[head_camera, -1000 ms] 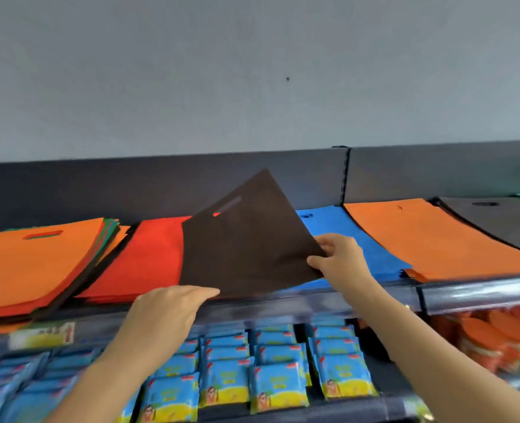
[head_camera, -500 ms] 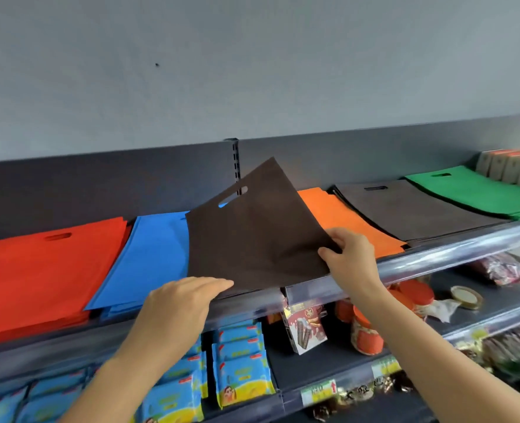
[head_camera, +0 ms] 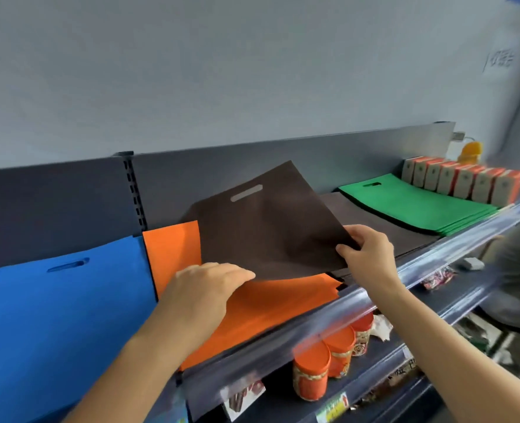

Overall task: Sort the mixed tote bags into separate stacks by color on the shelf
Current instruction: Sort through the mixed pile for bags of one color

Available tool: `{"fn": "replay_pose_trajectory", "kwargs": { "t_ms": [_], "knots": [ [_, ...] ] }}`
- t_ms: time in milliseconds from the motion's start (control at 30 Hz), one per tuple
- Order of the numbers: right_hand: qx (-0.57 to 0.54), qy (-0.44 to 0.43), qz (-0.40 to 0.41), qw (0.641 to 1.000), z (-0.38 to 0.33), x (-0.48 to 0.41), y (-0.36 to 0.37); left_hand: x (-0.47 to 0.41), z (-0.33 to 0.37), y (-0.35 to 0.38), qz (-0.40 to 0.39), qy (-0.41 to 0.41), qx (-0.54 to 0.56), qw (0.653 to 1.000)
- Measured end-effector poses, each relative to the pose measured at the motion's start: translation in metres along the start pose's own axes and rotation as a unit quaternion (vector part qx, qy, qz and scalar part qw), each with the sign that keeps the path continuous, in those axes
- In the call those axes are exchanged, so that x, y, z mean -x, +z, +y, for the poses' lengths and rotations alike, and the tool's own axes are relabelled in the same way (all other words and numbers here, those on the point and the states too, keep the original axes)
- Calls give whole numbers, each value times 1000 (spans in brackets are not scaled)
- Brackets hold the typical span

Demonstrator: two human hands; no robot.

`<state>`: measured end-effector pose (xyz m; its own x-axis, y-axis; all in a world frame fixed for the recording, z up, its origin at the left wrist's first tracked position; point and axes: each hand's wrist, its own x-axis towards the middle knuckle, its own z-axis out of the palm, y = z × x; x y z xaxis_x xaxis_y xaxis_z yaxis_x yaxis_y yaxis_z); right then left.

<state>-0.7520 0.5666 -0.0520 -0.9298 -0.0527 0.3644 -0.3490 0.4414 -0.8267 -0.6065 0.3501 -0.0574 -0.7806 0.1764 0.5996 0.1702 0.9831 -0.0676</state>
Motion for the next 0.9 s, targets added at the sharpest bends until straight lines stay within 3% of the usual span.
{"fn": "replay_pose_trajectory", "kwargs": {
  "t_ms": [233, 500, 633, 733, 900],
  "knots": [
    [4, 24, 3, 1000, 52, -50, -39, -61, 44, 41, -52, 17, 2, 998],
    [60, 3, -40, 997, 115, -122, -88, -122, 115, 83, -133, -53, -7, 990],
    [162, -58, -72, 982, 134, -145, -94, -133, 134, 107, -169, -113, 20, 979],
    [175, -116, -103, 972, 137, -143, -89, -133, 141, 121, -187, -163, 70, 966],
    [201, -190, -220, 935, 137, -128, -70, -129, 143, 125, -182, -190, 96, 960]
  ]
}}
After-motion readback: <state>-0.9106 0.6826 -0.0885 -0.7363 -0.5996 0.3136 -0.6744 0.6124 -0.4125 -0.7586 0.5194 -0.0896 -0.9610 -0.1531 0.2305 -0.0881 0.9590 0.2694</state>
